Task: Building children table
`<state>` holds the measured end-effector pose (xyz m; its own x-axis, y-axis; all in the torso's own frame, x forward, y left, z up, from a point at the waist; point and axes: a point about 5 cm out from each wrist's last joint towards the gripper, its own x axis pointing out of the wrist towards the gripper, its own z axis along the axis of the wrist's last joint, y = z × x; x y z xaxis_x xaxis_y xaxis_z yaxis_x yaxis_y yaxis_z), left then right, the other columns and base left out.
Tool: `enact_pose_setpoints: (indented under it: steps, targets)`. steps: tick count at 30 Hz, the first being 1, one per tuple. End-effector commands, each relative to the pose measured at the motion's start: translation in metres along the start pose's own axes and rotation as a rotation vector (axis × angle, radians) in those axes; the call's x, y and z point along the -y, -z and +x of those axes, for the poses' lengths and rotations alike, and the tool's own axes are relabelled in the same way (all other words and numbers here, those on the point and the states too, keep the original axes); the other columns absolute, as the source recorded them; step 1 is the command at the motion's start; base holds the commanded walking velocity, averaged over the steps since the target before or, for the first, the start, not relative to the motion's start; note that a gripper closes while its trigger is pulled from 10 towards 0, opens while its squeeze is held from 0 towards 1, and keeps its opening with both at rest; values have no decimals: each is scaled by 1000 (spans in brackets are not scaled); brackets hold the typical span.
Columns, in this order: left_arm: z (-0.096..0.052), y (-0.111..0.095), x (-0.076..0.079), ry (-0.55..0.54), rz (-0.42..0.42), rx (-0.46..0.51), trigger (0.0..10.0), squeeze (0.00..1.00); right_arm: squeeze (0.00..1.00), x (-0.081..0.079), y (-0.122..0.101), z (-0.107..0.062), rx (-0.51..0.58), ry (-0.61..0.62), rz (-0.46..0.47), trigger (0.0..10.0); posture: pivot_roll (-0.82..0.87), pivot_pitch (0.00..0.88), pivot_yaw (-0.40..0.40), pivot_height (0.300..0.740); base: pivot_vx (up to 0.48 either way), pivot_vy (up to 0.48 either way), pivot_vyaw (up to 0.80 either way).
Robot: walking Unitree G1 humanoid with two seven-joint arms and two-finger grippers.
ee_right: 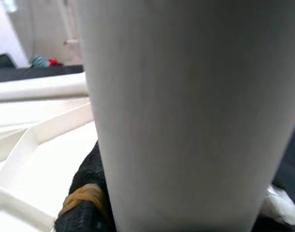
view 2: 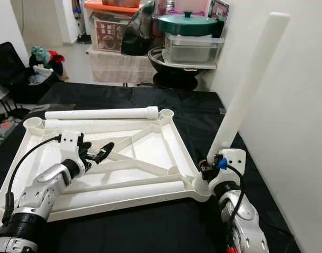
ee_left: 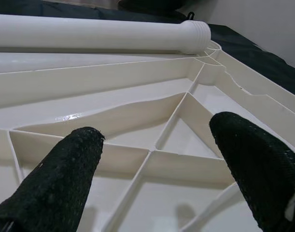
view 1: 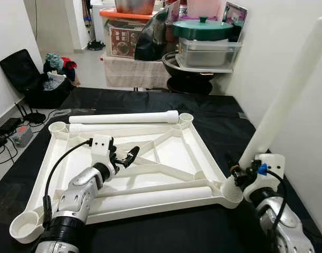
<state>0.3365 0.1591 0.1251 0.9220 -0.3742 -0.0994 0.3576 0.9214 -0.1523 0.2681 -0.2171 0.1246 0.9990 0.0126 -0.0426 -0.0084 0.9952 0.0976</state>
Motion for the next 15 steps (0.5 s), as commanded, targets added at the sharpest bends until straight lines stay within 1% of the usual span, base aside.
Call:
enact_pose_setpoints:
  steps: [1,3,6,9,12,13,15]
  targets:
    - [-1,1,-4,-8,20,-11,10000,0,0,13,54,-13,-282,101,39,10000,-9,0,-14,740,0,0,0]
    - [-1,2,-3,-9,18,-11,10000,0,0,21,46,-14,-246,194,54,10000,-15,0,-13,740,0,0,0]
    - [-1,3,-2,-9,18,-12,10000,0,0,26,43,-15,-223,253,39,10000,-18,0,-12,740,0,0,0]
    - [0,3,-1,-10,19,-11,10000,0,0,25,47,-16,-241,269,3,10000,-14,0,-14,740,0,0,0]
    - [1,2,-1,-11,19,-9,10000,0,0,24,47,-16,-243,263,-10,10000,-14,0,-14,740,0,0,0]
    - [0,1,-2,-15,20,-8,10000,0,0,22,46,-15,-239,252,-48,10000,-14,0,-15,740,0,0,0]
    - [0,1,-4,-18,22,-7,10000,0,0,20,45,-14,-237,247,-77,10000,-14,0,-16,740,0,0,0]
